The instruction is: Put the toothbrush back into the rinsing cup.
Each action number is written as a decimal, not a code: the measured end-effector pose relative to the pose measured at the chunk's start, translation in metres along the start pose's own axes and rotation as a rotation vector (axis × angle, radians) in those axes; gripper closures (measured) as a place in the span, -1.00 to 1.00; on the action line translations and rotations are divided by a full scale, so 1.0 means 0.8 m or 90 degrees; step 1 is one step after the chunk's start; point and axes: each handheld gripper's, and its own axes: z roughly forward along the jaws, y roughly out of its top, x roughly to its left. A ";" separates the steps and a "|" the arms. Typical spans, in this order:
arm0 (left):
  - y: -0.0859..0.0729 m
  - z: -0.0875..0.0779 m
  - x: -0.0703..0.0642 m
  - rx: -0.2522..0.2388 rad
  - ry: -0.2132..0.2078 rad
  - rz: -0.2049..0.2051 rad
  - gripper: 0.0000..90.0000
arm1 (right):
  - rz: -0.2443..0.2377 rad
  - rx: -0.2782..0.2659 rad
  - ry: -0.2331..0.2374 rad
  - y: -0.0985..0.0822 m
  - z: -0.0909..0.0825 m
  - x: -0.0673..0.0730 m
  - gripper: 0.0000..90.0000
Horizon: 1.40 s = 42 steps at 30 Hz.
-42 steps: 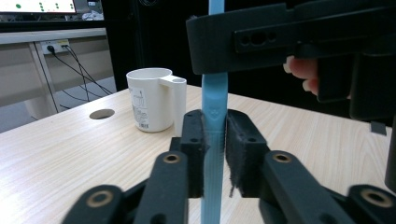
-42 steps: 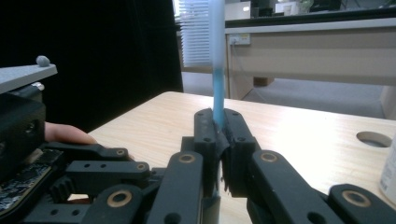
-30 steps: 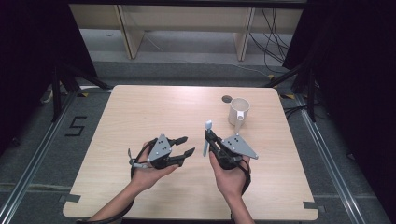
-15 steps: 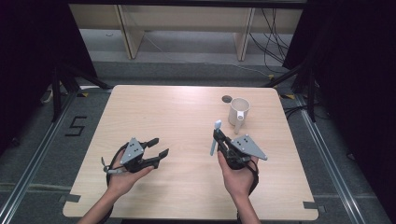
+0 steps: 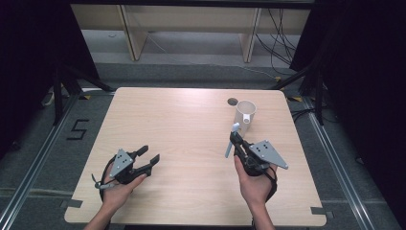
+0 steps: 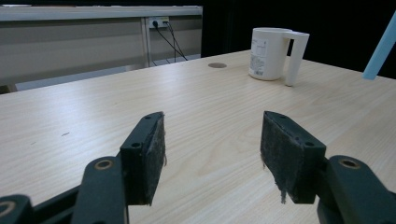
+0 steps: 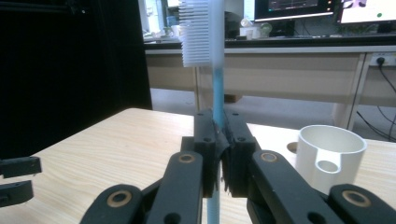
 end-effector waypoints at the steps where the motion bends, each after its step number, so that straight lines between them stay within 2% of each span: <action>1: 0.000 0.000 0.000 0.000 0.000 0.000 -0.12 | 0.000 0.000 0.000 0.000 0.000 0.000 0.91; 3: -0.004 -0.001 0.000 0.001 0.008 -0.002 -0.12 | 0.003 -0.004 -0.007 0.000 -0.002 -0.005 0.91; 6: -0.007 0.000 0.000 -0.008 0.006 -0.002 -0.12 | 0.002 -0.004 -0.009 0.001 -0.003 -0.009 0.91; 8: -0.009 -0.001 -0.001 0.001 0.015 0.003 -0.13 | 0.012 -0.002 -0.018 0.002 -0.006 -0.011 0.91; 9: -0.009 -0.001 -0.001 0.000 0.017 0.004 -0.13 | 0.003 -0.007 -0.023 0.002 -0.006 -0.013 0.91; 14: -0.012 0.000 0.000 -0.013 0.018 0.006 -0.13 | 0.014 -0.011 -0.022 0.001 -0.006 -0.014 0.91; 15: -0.012 0.000 0.000 -0.015 0.018 0.006 -0.13 | -0.001 -0.011 -0.026 0.002 -0.007 -0.017 0.91; 16: -0.013 0.000 -0.001 -0.016 0.018 0.006 -0.13 | 0.001 -0.008 -0.028 0.002 -0.008 -0.017 0.91; 17: -0.013 0.000 -0.001 -0.014 0.019 0.008 -0.13 | 0.012 -0.006 -0.028 0.002 -0.008 -0.016 0.91; 18: -0.013 -0.002 -0.001 0.000 0.024 0.010 -0.13 | 0.006 -0.007 -0.025 0.003 -0.008 -0.017 0.91; 20: -0.015 -0.001 -0.002 0.000 0.023 0.011 -0.14 | 0.017 -0.007 -0.031 0.002 -0.009 -0.017 0.91; 21: -0.015 -0.001 -0.002 0.002 0.023 0.012 -0.14 | 0.010 -0.006 -0.035 0.002 -0.010 -0.018 0.91; 24: -0.018 0.001 -0.004 0.004 0.022 0.010 -0.14 | 0.018 -0.008 -0.030 0.002 -0.009 -0.019 0.91; 26: -0.018 0.001 -0.004 0.006 0.022 0.014 -0.15 | 0.007 -0.011 -0.033 0.002 -0.010 -0.021 0.91; 27: -0.018 0.001 -0.004 0.006 0.023 0.014 -0.15 | 0.015 -0.009 -0.032 0.002 -0.010 -0.020 0.91; 28: -0.018 0.001 -0.004 0.005 0.023 0.013 -0.15 | 0.024 -0.016 -0.036 0.001 -0.009 -0.020 0.91; 29: -0.018 0.001 -0.004 0.004 0.025 0.010 -0.15 | 0.020 -0.008 -0.032 0.002 -0.010 -0.022 0.91; 33: -0.017 0.002 -0.002 0.010 0.023 0.002 -0.17 | 0.016 -0.013 -0.038 0.000 -0.009 -0.028 0.91; 36: -0.017 0.001 -0.001 0.007 0.024 -0.008 -0.17 | 0.026 -0.004 -0.043 0.000 -0.010 -0.029 0.91; 37: -0.018 0.003 0.000 -0.005 0.020 -0.010 -0.17 | 0.024 -0.010 -0.038 0.000 -0.010 -0.030 0.91; 40: -0.018 0.003 0.001 -0.007 0.019 -0.014 -0.17 | 0.018 -0.012 -0.044 0.001 -0.012 -0.032 0.91; 41: -0.018 0.001 0.000 0.003 0.023 -0.012 -0.18 | 0.034 -0.005 -0.045 0.001 -0.013 -0.031 0.91; 42: -0.018 0.000 0.000 0.001 0.024 -0.012 -0.18 | 0.027 -0.010 -0.041 0.001 -0.013 -0.032 0.91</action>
